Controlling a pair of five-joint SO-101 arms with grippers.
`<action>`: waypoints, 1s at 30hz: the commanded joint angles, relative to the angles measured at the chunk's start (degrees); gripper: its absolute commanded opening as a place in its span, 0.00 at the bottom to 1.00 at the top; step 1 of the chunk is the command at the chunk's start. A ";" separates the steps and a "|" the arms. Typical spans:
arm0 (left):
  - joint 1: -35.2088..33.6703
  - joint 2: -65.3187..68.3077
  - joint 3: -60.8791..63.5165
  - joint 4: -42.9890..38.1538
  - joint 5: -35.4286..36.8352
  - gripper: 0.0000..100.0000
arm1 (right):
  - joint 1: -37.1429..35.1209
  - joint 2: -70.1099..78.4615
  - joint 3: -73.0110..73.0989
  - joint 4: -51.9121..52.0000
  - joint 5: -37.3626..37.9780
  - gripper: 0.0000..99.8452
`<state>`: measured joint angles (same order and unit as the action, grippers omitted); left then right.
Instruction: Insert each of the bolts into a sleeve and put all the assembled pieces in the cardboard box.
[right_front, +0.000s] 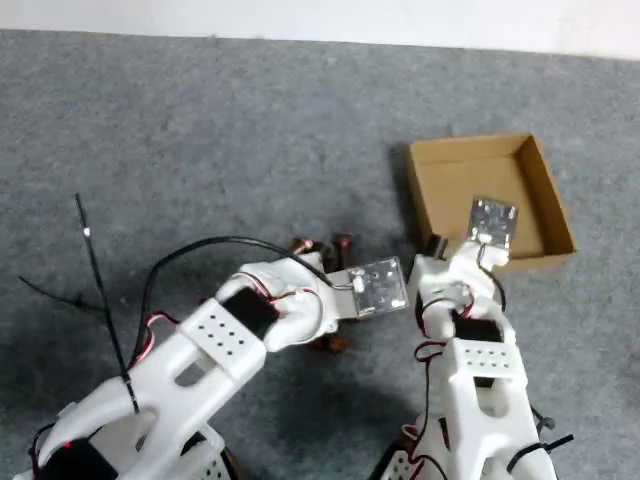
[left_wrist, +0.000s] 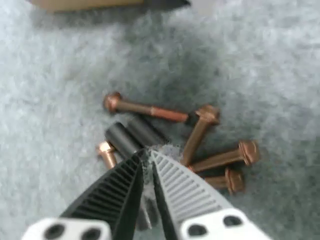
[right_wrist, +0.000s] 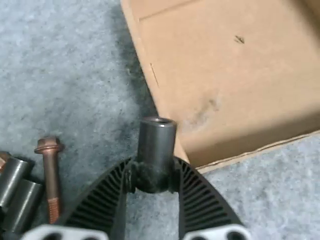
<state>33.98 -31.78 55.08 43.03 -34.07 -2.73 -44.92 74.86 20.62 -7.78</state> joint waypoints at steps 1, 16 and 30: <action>0.13 5.14 0.66 -4.84 -0.09 0.00 | -2.42 -2.07 -0.75 -2.24 -0.18 0.00; 0.22 12.09 -0.40 -7.65 -0.09 0.00 | -8.04 19.47 -9.27 -12.53 9.23 0.00; 0.13 12.26 -0.31 -7.65 -0.09 0.00 | 1.10 30.11 -23.43 -12.88 3.43 0.00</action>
<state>34.24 -19.30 56.31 36.26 -34.15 -2.99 -10.55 53.23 9.54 -3.47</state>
